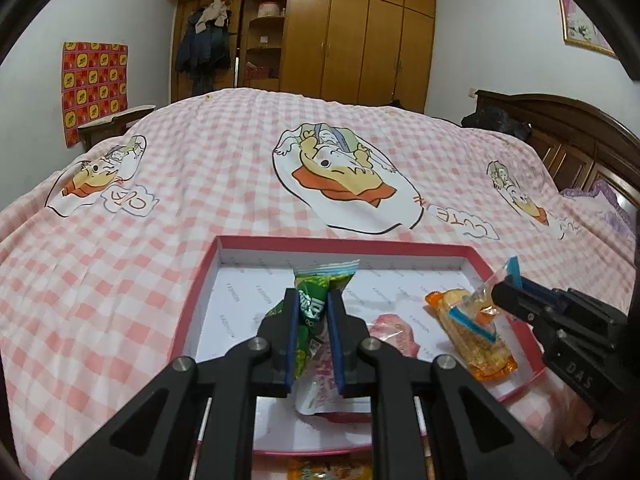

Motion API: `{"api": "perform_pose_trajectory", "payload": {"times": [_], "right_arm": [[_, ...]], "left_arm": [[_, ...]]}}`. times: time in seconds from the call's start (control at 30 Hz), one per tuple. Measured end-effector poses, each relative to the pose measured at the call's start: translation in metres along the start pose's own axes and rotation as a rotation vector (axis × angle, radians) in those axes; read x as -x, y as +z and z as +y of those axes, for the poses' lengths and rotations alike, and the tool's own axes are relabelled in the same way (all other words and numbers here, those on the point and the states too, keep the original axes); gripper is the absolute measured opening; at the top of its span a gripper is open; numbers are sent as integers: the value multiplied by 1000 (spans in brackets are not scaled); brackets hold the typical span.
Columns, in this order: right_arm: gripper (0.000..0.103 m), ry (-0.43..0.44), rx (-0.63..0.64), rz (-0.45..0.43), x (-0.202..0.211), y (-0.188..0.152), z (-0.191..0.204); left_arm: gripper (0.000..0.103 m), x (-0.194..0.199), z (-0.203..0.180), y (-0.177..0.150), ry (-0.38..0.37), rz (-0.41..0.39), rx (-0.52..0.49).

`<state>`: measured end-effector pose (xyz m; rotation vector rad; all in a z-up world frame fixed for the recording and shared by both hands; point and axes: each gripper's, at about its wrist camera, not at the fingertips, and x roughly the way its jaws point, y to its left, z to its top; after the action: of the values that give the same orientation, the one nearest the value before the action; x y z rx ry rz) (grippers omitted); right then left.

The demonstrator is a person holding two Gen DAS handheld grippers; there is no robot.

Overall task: Organize snacks
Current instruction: 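Carry the green bag and the candy over the red box with both tools, then open the left tool releasing the green bag while the right tool releases the candy into the box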

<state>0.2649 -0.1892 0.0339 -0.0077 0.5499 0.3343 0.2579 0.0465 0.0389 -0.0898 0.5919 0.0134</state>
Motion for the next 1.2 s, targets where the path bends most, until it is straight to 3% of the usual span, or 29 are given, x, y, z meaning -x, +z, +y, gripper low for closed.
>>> {"api": "perform_pose_trajectory", "payload": {"times": [0.77,0.83,0.93,0.97,1.2], "right_arm": [[19,25,-33,45,-8,-3,-6],[27,43,-46,53,-10,-3,-8],[39,70,-74,85,-15,-5,-12],[44,67,-81,95,-17,-6,-13],[51,61,-71,107,-19,-6,-11]], "left_arm": [[16,-6,7,-7,-4,23,24],[21,-7,7,-7,-3,23,25],[40,-7,8,-7,-4,28,32],[41,-7,9,-7,-5,28,35],[58,-5,4,-7,6,18,11]]}}
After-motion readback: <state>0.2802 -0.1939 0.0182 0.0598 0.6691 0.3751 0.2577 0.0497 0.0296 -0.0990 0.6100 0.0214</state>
